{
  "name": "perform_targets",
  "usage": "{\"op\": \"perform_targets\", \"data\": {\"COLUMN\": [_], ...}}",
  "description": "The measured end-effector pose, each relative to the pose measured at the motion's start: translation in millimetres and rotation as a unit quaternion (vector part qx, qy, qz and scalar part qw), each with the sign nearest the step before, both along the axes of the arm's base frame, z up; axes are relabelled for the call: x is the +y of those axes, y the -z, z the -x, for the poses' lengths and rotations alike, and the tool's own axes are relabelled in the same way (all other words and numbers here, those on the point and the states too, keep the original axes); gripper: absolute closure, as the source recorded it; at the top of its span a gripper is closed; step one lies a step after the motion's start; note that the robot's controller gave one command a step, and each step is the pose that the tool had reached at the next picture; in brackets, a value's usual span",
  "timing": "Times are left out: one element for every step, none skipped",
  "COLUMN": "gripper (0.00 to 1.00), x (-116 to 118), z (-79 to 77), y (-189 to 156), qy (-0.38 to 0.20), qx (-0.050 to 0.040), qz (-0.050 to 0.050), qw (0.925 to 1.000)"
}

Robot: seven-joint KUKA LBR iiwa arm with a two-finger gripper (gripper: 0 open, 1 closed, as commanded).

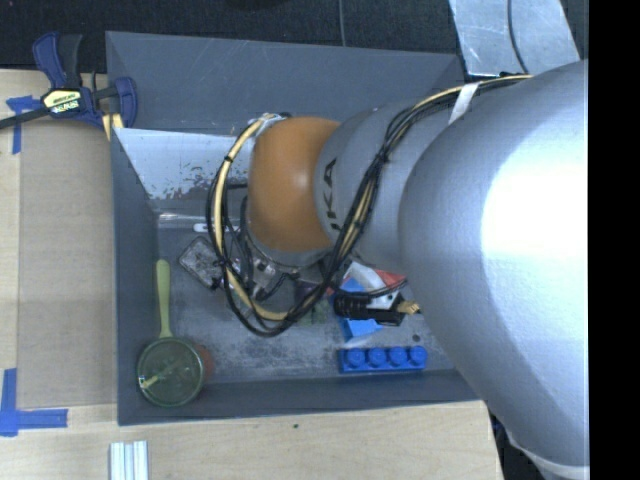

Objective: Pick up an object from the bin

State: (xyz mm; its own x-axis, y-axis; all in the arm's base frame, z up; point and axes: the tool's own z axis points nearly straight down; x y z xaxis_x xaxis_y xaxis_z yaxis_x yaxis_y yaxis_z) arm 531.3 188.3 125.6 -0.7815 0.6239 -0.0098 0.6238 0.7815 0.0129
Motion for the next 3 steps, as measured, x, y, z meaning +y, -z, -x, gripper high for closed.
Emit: {"op": "perform_targets", "data": {"gripper": [1.00,1.00,1.00], "x": [-0.4,-0.8,-1.5], "z": [-1.5,-1.2,-0.1], "y": [-21.0,-40.8,-74.5], "qy": [-0.001,-0.001,-0.002], "qx": [-0.0026,-0.0019,0.0012], "qz": [0.000,0.000,0.001], "qw": [1.0000,1.0000,1.0000]}}
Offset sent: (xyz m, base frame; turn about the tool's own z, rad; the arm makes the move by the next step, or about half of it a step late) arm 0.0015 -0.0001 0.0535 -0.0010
